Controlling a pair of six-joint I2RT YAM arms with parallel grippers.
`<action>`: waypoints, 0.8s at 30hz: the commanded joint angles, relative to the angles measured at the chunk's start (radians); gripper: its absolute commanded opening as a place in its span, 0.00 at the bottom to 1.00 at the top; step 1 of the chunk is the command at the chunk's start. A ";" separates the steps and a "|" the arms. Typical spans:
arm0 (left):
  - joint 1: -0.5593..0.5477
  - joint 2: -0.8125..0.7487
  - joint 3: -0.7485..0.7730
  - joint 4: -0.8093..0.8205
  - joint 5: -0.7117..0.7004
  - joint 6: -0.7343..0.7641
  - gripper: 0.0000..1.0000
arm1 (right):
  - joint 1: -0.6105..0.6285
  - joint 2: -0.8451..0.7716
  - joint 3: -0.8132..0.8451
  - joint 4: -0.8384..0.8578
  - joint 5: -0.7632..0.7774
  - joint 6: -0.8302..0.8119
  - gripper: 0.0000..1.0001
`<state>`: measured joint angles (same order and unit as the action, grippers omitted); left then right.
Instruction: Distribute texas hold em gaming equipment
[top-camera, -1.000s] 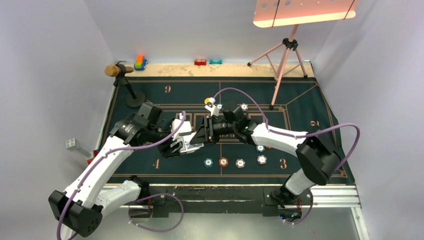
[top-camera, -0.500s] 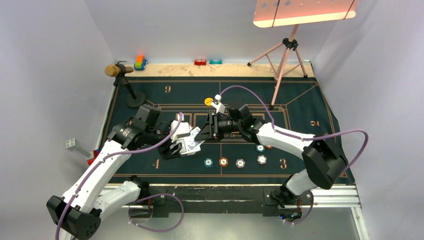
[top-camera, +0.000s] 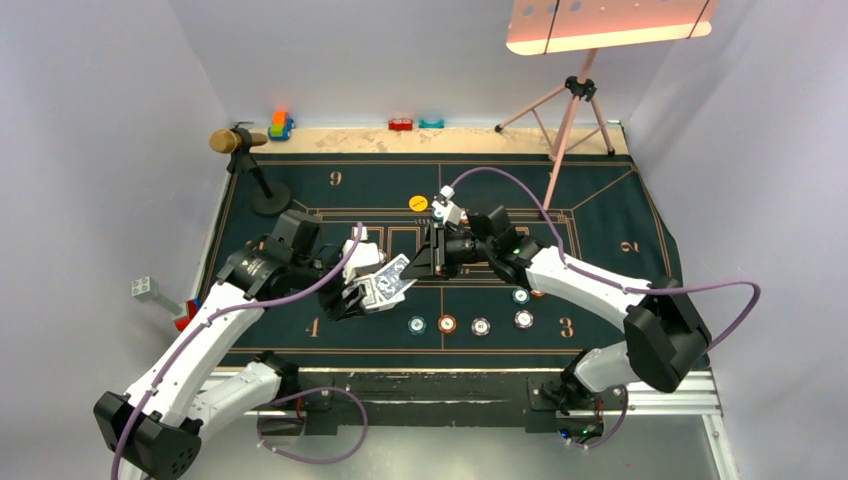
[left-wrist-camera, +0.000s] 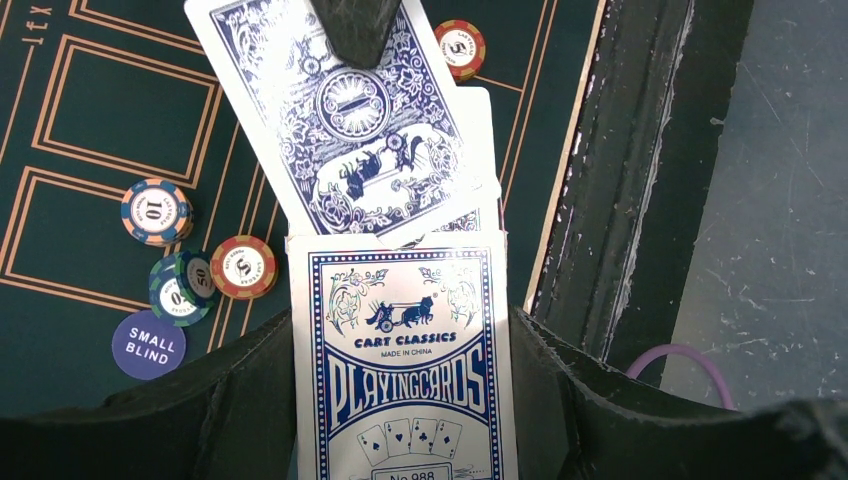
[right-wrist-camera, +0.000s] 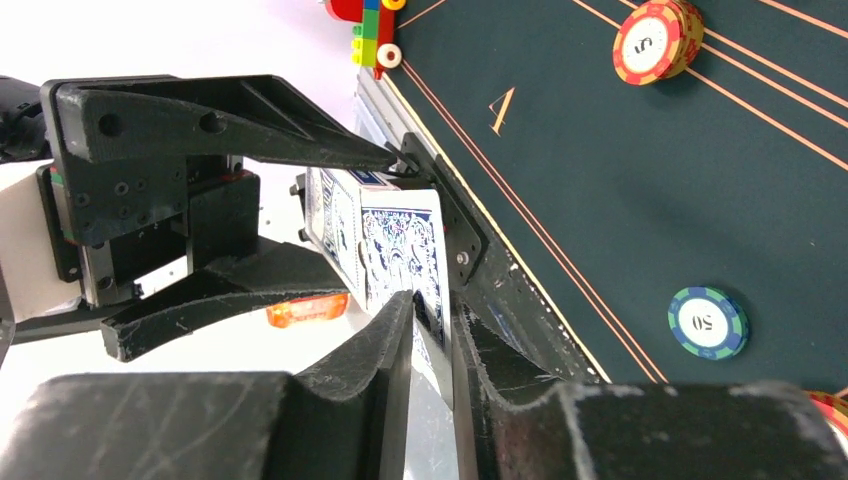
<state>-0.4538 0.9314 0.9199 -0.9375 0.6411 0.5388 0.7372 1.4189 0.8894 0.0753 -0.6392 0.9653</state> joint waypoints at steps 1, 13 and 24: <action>0.004 -0.016 -0.001 0.044 0.040 -0.011 0.43 | -0.018 -0.058 0.026 -0.052 0.030 -0.037 0.19; 0.004 -0.018 0.007 0.025 0.039 -0.003 0.43 | -0.093 -0.146 0.049 -0.128 0.034 -0.067 0.00; 0.006 -0.038 0.032 -0.012 0.043 0.007 0.43 | -0.193 -0.033 0.121 -0.027 -0.017 -0.051 0.00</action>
<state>-0.4526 0.9192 0.9180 -0.9463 0.6441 0.5358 0.5575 1.3087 0.9432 -0.0334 -0.6239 0.9188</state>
